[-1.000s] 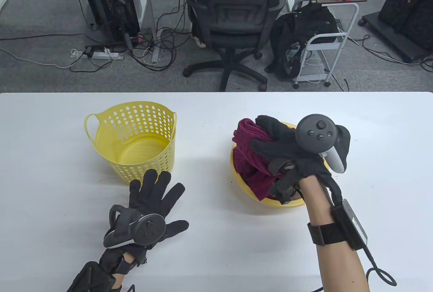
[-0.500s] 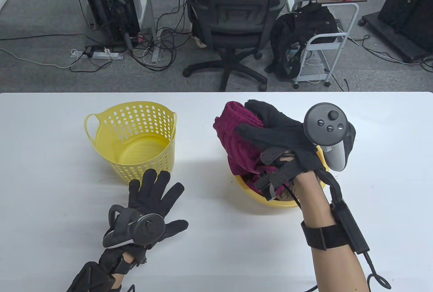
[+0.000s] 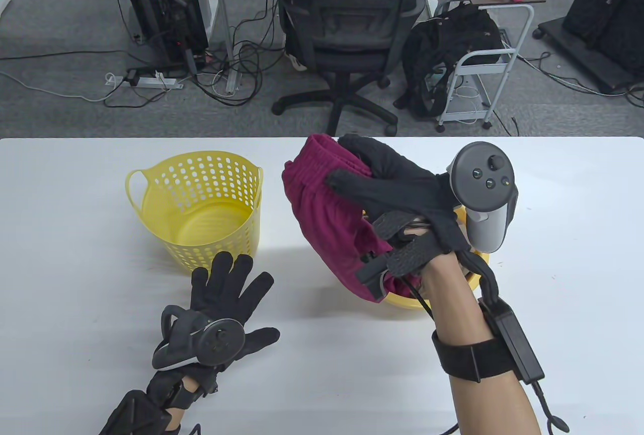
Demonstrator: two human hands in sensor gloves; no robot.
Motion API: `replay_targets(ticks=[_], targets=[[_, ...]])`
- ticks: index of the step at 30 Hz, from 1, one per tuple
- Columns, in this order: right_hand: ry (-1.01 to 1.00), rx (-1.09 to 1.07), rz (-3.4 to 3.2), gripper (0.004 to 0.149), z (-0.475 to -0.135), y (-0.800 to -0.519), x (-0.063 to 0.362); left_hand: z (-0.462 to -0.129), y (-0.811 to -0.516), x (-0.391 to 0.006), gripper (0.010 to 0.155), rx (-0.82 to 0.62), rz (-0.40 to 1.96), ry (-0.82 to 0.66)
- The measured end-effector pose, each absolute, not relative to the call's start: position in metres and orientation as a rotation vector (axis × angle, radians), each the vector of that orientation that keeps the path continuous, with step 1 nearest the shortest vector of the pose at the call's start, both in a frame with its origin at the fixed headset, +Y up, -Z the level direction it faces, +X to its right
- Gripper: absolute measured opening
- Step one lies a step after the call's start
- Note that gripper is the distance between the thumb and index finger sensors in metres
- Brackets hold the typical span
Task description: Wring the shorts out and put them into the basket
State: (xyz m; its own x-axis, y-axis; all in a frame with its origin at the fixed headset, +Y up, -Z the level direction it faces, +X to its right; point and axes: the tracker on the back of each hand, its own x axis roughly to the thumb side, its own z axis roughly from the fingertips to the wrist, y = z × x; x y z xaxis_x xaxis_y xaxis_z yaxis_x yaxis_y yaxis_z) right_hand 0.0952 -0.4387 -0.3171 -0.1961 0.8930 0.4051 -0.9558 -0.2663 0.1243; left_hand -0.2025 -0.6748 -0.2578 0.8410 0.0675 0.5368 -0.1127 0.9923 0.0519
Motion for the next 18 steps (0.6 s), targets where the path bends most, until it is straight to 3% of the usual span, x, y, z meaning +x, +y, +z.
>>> replay_targets(ticks=[18], targets=[[-0.121,0.518,1.549,0.065,-0.311,-0.417,0.07,-0.257,-0.674,-0.203,0.091,0.091,0.101,-0.563]])
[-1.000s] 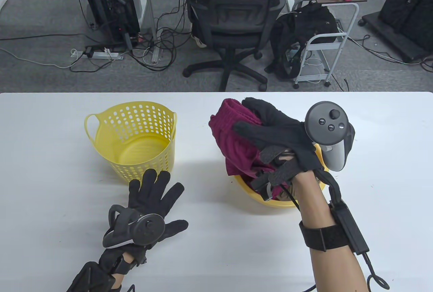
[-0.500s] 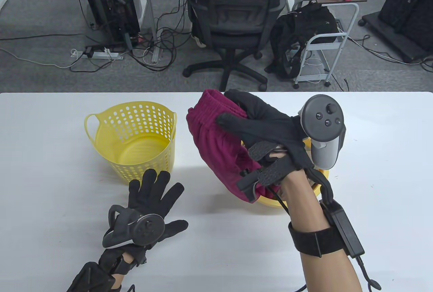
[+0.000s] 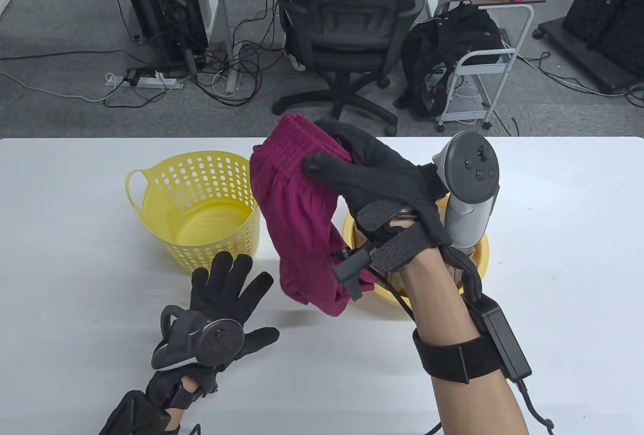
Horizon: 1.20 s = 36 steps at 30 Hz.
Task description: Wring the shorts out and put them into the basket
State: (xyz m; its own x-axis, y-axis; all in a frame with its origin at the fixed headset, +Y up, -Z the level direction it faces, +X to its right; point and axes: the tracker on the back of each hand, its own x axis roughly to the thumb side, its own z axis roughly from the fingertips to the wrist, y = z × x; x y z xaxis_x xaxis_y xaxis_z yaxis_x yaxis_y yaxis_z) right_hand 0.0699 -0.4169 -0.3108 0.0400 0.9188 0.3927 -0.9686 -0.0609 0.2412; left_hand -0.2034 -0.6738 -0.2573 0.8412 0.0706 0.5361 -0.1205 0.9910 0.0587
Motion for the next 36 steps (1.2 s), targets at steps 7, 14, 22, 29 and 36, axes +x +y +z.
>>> replay_targets(ticks=[7,14,22,29,36], targets=[[-0.115,0.527,1.544,0.065,-0.31,-0.415,0.068,-0.257,-0.672,-0.206,0.091,0.101,0.112,-0.56],[-0.124,0.507,1.567,0.066,-0.312,-0.417,0.073,-0.256,-0.672,-0.204,0.091,0.1,0.104,-0.567],[-0.155,0.479,1.596,0.066,-0.314,-0.418,0.084,-0.256,-0.673,-0.204,0.099,0.104,0.121,-0.563],[-0.157,0.477,1.596,0.066,-0.313,-0.42,0.087,-0.257,-0.676,-0.202,0.123,0.084,0.192,-0.565],[-0.141,0.492,1.578,0.066,-0.312,-0.422,0.083,-0.258,-0.682,-0.194,0.135,0.052,0.331,-0.589]])
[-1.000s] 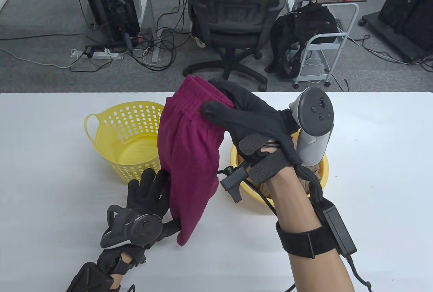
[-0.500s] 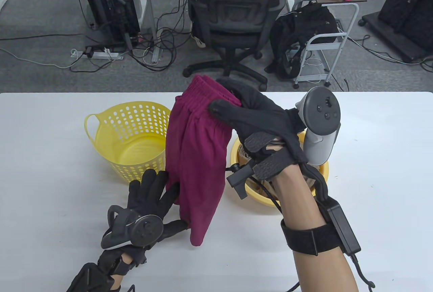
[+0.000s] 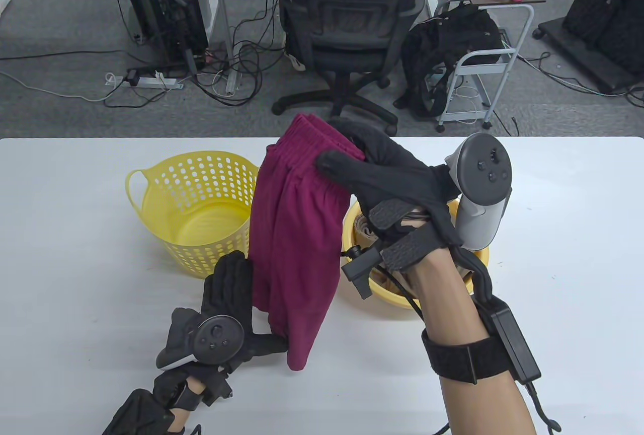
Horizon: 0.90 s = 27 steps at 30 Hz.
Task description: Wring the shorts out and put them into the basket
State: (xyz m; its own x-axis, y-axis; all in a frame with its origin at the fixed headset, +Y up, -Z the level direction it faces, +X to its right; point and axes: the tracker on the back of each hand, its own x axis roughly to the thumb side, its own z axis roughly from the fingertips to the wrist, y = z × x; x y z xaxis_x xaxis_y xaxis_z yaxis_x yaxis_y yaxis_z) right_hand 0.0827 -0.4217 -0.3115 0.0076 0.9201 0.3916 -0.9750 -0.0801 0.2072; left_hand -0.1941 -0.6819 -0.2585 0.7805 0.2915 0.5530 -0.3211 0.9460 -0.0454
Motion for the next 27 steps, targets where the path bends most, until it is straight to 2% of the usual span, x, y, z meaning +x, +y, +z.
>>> replay_targets(ticks=[6,13,20,27], targets=[[-0.115,0.508,1.556,0.066,-0.309,-0.423,0.074,-0.262,-0.685,-0.19,0.144,0.042,0.442,-0.578],[-0.067,0.534,1.499,0.066,-0.308,-0.426,0.06,-0.269,-0.695,-0.184,0.145,-0.028,0.559,-0.558],[-0.023,0.558,1.454,0.066,-0.307,-0.429,0.049,-0.28,-0.701,-0.184,0.134,-0.017,0.72,-0.492],[-0.023,0.556,1.448,0.066,-0.308,-0.43,0.051,-0.287,-0.702,-0.192,0.107,0.001,0.756,-0.443]])
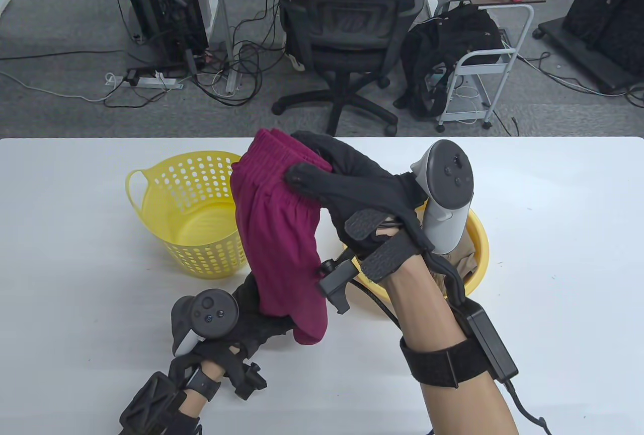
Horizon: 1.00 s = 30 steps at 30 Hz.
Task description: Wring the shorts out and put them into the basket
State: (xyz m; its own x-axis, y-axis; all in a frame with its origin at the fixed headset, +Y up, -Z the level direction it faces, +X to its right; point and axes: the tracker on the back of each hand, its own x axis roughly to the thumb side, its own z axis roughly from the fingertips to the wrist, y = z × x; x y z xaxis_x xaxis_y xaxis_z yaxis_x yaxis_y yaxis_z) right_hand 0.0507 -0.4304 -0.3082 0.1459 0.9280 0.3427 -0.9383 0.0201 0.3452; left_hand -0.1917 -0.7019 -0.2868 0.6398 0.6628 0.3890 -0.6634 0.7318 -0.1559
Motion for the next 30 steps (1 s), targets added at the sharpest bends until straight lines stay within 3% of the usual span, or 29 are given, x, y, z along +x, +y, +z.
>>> replay_targets(ticks=[7,14,30], targets=[[-0.037,0.548,1.434,0.066,-0.309,-0.431,0.059,-0.285,-0.697,-0.193,0.079,0.045,0.774,-0.443],[-0.066,0.526,1.457,0.065,-0.311,-0.432,0.07,-0.286,-0.697,-0.196,0.037,0.044,0.769,-0.45],[-0.138,0.458,1.534,0.066,-0.315,-0.438,0.095,-0.285,-0.693,-0.2,0.032,-0.008,0.686,-0.488]])
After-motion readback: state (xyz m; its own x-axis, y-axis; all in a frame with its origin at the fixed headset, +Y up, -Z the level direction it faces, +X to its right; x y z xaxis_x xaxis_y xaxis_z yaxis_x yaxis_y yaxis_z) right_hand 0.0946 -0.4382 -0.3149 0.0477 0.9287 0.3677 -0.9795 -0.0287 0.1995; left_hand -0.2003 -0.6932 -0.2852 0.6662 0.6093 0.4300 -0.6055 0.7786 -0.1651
